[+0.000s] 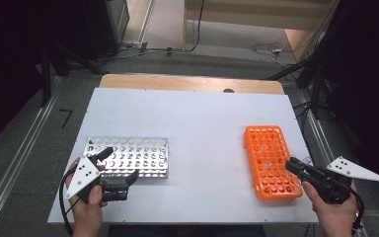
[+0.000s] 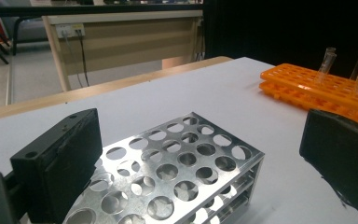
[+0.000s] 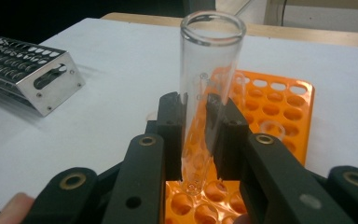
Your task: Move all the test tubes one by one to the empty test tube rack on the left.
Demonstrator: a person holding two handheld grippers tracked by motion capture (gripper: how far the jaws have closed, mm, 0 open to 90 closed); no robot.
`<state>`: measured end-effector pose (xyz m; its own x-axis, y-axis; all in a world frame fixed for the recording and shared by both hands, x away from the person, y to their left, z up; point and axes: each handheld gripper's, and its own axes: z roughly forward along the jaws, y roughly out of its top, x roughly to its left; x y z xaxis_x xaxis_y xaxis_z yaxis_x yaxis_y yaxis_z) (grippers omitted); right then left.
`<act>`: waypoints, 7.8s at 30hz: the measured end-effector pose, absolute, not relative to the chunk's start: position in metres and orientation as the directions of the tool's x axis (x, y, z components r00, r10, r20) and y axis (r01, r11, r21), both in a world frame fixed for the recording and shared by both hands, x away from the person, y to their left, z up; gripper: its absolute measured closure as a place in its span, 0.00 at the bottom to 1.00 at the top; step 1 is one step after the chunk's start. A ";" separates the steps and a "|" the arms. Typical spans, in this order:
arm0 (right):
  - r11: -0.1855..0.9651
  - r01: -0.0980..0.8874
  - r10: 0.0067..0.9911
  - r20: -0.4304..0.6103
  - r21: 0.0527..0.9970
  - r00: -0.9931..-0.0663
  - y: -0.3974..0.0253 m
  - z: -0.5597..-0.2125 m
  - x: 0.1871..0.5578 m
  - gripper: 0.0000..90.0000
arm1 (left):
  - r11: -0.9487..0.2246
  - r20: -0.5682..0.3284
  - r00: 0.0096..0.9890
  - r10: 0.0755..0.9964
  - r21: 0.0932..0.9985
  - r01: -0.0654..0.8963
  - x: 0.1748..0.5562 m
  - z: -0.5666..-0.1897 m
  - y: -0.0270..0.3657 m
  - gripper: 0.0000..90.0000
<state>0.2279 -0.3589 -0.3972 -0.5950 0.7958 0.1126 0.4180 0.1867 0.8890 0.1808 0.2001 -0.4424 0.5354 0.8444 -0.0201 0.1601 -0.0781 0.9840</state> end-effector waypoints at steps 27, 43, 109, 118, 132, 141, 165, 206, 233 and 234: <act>0.311 0.326 0.603 0.080 0.893 -0.794 -0.252 -0.380 0.251 0.82 | -0.101 -0.065 0.706 0.706 0.976 0.191 0.207 -0.397 0.134 0.07; 0.410 0.287 0.498 0.051 0.866 -0.866 -0.196 -0.398 0.248 0.82 | -0.133 -0.102 0.764 0.638 0.962 0.239 0.214 -0.384 0.085 0.32; 0.379 0.264 0.461 0.067 0.887 -0.885 -0.183 -0.412 0.234 0.00 | -0.190 -0.059 0.784 0.618 0.956 0.222 0.220 -0.376 0.078 0.85; 0.350 0.271 0.500 0.066 0.897 -0.863 -0.211 -0.411 0.234 0.00 | -0.154 -0.056 0.736 0.675 0.965 0.214 0.236 -0.368 0.103 0.85; 0.316 0.294 0.535 0.087 0.902 -0.840 -0.239 -0.414 0.233 0.00 | -0.129 -0.054 0.659 0.750 0.966 0.226 0.270 -0.374 0.133 0.85; 0.307 0.305 0.541 0.098 0.902 -0.836 -0.250 -0.416 0.233 0.00 | -0.125 -0.061 0.621 0.781 0.960 0.251 0.286 -0.391 0.140 0.85; 0.304 0.300 0.558 0.086 0.904 -0.825 -0.256 -0.416 0.233 0.00 | -0.175 -0.034 0.597 0.801 0.942 0.287 0.293 -0.420 0.138 0.85; 0.303 0.300 0.569 0.081 0.905 -0.819 -0.257 -0.417 0.233 0.00 | -0.269 -0.027 0.607 0.794 0.880 0.391 0.296 -0.436 0.132 0.84; 0.246 0.305 0.632 0.087 0.920 -0.770 -0.290 -0.405 0.240 0.00 | -0.145 -0.119 0.588 0.800 0.913 0.381 0.263 -0.420 0.151 0.01; 0.246 0.305 0.636 0.084 0.920 -0.767 -0.291 -0.405 0.240 0.00 | -0.140 -0.122 0.592 0.797 0.915 0.378 0.261 -0.419 0.152 0.00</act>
<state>0.2404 -0.2911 -0.4054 -0.7671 0.6360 0.0844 0.3055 0.2463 0.9198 0.2610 0.1524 -0.4194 0.5919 0.7967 -0.1221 0.3776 -0.1402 0.9153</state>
